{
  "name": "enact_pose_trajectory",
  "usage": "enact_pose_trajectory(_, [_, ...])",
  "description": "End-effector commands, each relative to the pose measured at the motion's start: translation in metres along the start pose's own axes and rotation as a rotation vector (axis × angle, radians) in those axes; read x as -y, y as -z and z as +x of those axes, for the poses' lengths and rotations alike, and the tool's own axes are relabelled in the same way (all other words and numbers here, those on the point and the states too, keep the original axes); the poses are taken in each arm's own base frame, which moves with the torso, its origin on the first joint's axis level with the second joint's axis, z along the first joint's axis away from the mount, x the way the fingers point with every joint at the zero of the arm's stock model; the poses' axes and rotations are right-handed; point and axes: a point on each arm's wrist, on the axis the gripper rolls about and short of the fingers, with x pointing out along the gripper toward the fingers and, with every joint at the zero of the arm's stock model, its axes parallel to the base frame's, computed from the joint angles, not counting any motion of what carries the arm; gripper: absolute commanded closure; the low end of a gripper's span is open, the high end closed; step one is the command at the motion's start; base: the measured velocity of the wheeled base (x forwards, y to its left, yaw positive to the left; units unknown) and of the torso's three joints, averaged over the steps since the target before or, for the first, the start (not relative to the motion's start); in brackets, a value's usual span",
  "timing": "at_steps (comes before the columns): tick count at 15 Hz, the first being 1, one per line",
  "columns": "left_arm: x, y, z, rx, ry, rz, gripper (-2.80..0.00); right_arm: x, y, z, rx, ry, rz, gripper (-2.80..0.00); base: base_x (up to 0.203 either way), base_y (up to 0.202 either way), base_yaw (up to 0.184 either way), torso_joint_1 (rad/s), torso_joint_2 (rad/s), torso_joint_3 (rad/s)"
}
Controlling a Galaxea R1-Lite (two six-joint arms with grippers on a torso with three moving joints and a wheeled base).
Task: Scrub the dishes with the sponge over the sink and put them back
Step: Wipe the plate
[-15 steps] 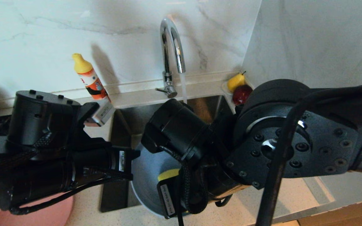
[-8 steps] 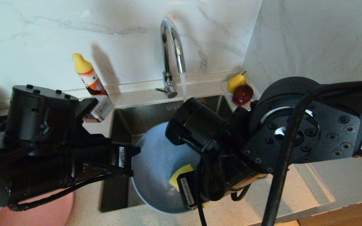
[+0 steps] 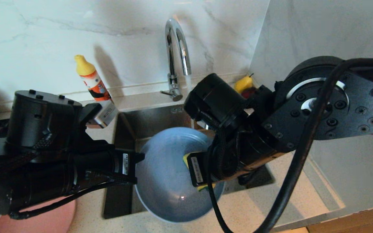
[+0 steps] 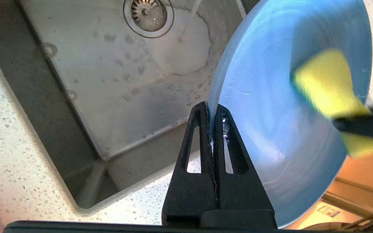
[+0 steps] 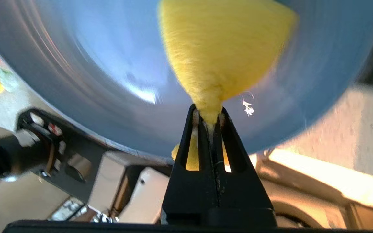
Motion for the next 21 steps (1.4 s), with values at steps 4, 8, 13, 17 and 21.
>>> enact_pose_trajectory(4, [0.000, 0.003, 0.001, -0.011, 0.001, 0.001, 0.00, -0.008, -0.007, 0.015, 0.050, -0.038, 0.003, 0.00, 0.000, 0.000, 0.000, 0.000, 0.00, 0.000])
enact_pose_trajectory(8, [0.001, 0.005, 0.002, -0.019, 0.007, 0.006, 0.00, -0.026, 0.003, 0.012, 0.052, -0.082, -0.042, 0.00, 0.000, 0.000, 0.000, 0.000, 0.00, 0.000])
enact_pose_trajectory(13, [0.003, 0.006, 0.004, -0.024, 0.011, 0.009, 0.00, -0.047, 0.019, 0.008, 0.032, -0.129, -0.097, 0.00, 0.000, 0.000, 0.000, 0.000, 0.00, 0.000])
enact_pose_trajectory(17, [0.002, 0.006, 0.004, -0.024, 0.008, 0.004, 0.00, -0.060, 0.033, 0.005, -0.001, -0.157, -0.137, 0.00, 0.000, 0.000, 0.000, 0.000, 0.00, 0.000])
enact_pose_trajectory(21, [0.002, 0.006, 0.004, -0.023, 0.005, -0.001, 0.00, -0.057, 0.038, -0.009, -0.081, -0.218, -0.141, 0.00, 0.000, 0.000, 0.000, 0.000, 0.00, 0.000])
